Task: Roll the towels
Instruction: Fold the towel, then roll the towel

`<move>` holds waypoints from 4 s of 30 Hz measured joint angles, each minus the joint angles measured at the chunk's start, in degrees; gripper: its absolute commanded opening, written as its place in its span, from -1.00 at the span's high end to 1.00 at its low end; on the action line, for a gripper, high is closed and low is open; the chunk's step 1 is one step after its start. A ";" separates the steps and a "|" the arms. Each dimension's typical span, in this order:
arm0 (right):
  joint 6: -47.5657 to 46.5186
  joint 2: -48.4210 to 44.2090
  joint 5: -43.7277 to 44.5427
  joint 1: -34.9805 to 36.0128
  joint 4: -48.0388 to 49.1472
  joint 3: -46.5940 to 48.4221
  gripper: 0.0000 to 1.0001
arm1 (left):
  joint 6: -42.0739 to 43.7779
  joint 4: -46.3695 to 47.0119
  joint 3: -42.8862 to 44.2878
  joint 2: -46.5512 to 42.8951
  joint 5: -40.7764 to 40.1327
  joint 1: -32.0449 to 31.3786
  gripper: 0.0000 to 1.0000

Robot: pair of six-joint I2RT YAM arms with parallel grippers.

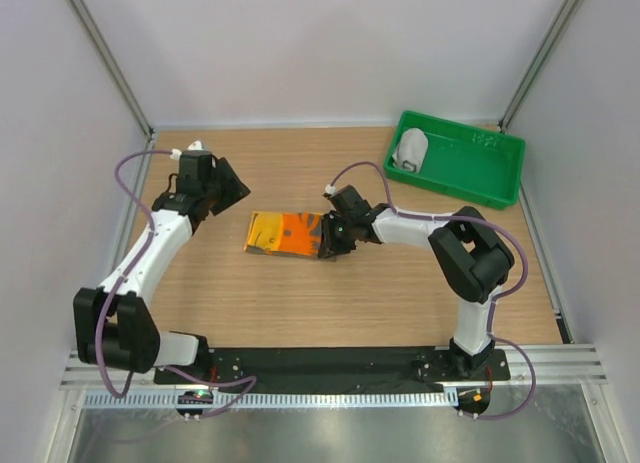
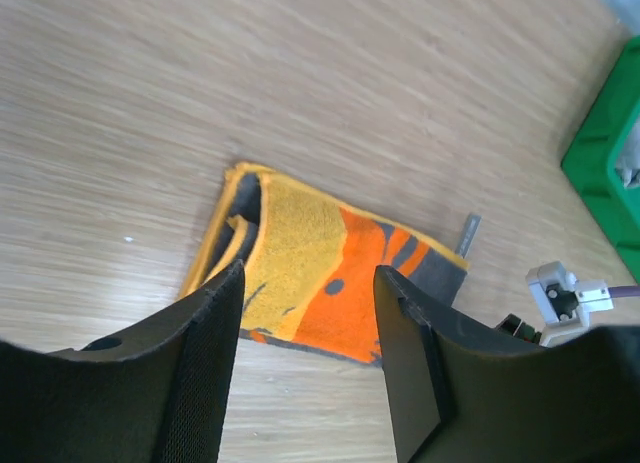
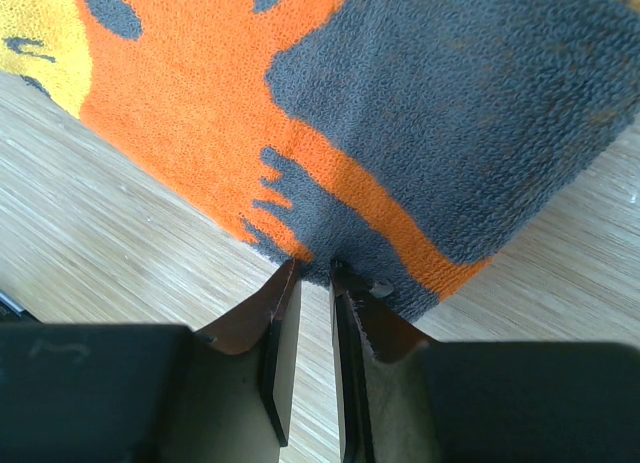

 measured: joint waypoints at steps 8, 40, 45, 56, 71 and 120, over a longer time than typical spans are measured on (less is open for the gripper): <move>-0.20 -1.31 0.31 -0.07 -2.62 0.00 0.47 | 0.63 -0.42 -1.16 -2.32 -2.78 -1.07 -0.13; 3.23 -3.30 -11.23 -11.80 8.26 -9.84 0.55 | 4.00 3.52 4.13 26.38 -2.29 -11.74 -0.10; 4.24 -8.52 -11.08 -10.49 8.94 -16.46 0.50 | 4.68 4.52 4.37 26.64 -2.45 -11.80 -0.12; 2.91 -18.49 -8.74 -9.75 -4.04 -14.62 0.33 | 8.33 -1.88 2.95 14.25 -9.27 -15.23 -0.17; 4.46 -29.51 4.98 -15.08 -7.19 -18.23 0.25 | 14.19 -2.67 -2.19 -0.66 -24.30 -47.45 0.10; 6.51 -31.89 5.88 -17.92 -4.24 -26.73 0.25 | 20.85 0.55 3.32 28.00 -31.45 -54.47 0.66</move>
